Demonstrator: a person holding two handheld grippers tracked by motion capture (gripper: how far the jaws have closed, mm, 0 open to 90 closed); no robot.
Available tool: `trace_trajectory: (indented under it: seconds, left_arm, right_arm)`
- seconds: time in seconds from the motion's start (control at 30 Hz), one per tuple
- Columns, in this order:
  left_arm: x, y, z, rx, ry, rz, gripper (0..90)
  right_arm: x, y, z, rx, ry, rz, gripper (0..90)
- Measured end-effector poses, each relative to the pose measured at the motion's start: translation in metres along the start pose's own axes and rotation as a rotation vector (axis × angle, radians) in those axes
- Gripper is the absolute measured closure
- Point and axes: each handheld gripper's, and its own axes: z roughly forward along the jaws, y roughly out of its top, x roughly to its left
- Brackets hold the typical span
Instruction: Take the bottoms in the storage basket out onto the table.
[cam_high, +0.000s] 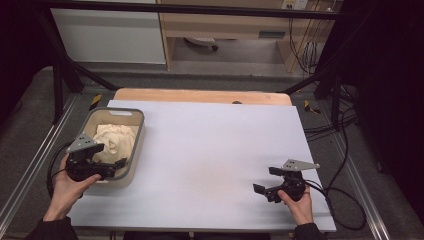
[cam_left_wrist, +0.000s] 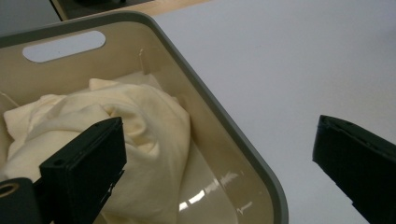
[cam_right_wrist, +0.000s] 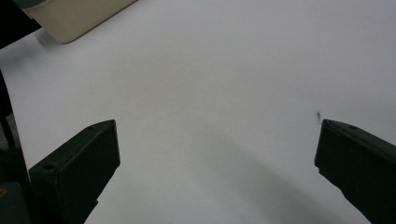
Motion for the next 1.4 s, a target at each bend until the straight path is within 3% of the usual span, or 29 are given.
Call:
trace_trajectory:
  seconds: [0.3, 0.6, 0.77, 1.03, 1.13, 1.23, 1.4]
  left_arm:
    - [0.013, 0.009, 0.000, 0.004, 0.040, -0.014, 2.5]
    - [0.032, 0.012, 0.012, 0.050, 0.099, -0.055, 2.5]
    - [0.037, 0.008, 0.019, 0.066, 0.119, -0.069, 3.4]
    - [0.042, 0.003, 0.025, 0.080, 0.196, -0.073, 5.5]
    - [0.044, 0.003, 0.026, 0.079, 0.206, -0.075, 5.5]
    - [0.046, 0.002, 0.031, 0.111, 0.230, -0.078, 4.9]
    - [0.048, 0.000, 0.036, 0.129, 0.233, -0.074, 4.5]
  right_arm:
    - [0.000, 0.000, 0.000, -0.001, -0.002, -0.001, 0.6]
    - [0.000, 0.000, 0.000, 0.001, -0.002, -0.001, 0.6]
    - [0.000, 0.000, 0.000, 0.002, -0.002, -0.001, 0.6]
    - [0.000, 0.000, 0.000, 0.005, -0.001, 0.001, 0.6]
    - [0.000, 0.000, 0.000, 0.000, -0.001, -0.001, 0.6]
    - [0.000, 0.000, 0.000, 0.005, -0.002, 0.001, 0.6]
    - [0.000, 0.000, 0.000, 0.004, -0.004, 0.000, 0.6]
